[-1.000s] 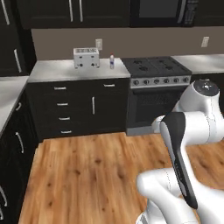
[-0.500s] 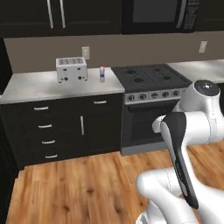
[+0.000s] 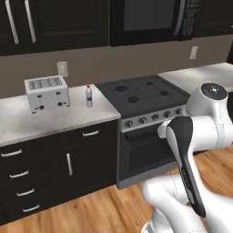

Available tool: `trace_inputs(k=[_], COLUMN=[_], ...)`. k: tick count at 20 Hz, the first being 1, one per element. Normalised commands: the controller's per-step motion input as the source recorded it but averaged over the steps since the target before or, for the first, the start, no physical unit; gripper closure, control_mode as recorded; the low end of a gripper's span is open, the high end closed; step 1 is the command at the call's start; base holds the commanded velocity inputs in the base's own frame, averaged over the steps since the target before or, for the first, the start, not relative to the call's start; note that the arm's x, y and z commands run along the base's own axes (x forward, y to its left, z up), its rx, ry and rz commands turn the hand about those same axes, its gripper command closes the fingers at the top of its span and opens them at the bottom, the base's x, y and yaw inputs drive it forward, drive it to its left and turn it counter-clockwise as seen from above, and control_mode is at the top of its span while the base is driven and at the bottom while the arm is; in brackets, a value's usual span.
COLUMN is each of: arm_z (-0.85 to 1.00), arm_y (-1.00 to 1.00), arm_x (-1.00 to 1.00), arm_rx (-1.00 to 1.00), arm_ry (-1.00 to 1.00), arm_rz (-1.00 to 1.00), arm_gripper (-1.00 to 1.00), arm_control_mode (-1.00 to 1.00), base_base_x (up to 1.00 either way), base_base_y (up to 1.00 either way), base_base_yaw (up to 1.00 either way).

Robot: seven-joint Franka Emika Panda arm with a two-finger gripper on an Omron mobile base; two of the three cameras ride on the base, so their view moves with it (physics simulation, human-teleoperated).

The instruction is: Place the drinks on the dining counter in a tight cluster.

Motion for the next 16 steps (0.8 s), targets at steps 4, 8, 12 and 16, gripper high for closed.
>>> trace_inputs(k=[4, 8, 12, 16], arm_z=[0.0, 0.0, 0.0, 0.0], arm_y=[0.0, 0.0, 0.0, 0.0], arm_x=[0.0, 0.0, 0.0, 0.0], arm_rx=[0.0, 0.0, 0.0, 0.0], arm_ry=[0.0, 0.0, 0.0, 0.0], arm_rz=[0.0, 0.0, 0.0, 0.0], arm_gripper=[-1.0, -1.0, -1.0, -1.0], arm_control_mode=[1.0, 1.0, 1.0, 1.0], base_base_x=[1.0, 1.0, 0.99, 0.74], base_base_y=[0.69, 0.54, 0.09, 0.0], base_base_yaw=[-0.24, 0.1, 0.26, 0.29])
